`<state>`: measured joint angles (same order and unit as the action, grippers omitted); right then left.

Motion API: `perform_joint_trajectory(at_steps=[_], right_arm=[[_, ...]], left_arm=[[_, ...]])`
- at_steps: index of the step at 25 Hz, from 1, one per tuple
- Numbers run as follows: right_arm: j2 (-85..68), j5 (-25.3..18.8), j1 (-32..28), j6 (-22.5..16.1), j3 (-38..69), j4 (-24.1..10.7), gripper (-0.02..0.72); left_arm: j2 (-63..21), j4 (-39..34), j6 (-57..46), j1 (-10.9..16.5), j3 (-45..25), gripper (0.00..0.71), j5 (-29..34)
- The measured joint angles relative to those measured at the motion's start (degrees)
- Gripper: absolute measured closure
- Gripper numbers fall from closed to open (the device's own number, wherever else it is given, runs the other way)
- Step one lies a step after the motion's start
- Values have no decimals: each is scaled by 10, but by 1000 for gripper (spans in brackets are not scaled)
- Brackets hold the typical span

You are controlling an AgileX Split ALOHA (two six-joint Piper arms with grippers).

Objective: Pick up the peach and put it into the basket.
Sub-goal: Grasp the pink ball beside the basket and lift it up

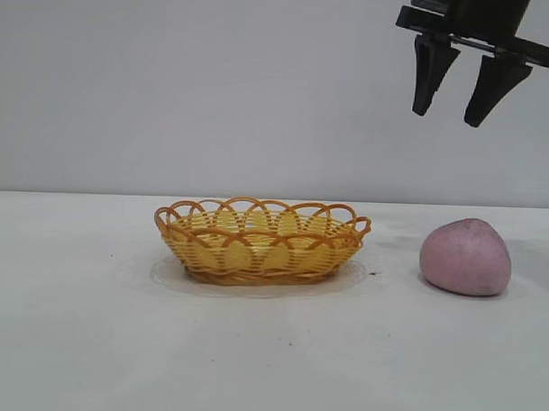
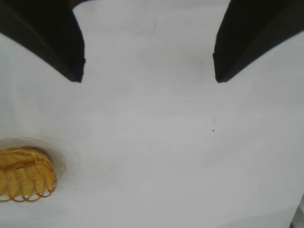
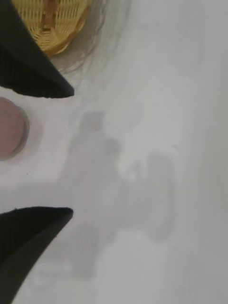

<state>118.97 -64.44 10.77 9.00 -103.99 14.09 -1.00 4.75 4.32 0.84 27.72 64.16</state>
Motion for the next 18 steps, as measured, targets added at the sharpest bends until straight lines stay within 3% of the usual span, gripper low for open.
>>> perform_joint_trajectory(at_steps=[7,11,12,15,18], right_arm=[[0,-54,0,4,0,0,237],[0,-60,0,4,0,2,237],[0,-61,0,4,0,6,278],[-1,-60,3,3,6,10,288],[-16,-59,20,3,46,-7,288]], left_arm=[[0,0,0,-4,0,211,0],[0,0,0,-4,0,211,0],[0,0,0,-5,0,211,0],[0,0,0,-5,0,211,0],[0,0,0,-5,0,211,0]])
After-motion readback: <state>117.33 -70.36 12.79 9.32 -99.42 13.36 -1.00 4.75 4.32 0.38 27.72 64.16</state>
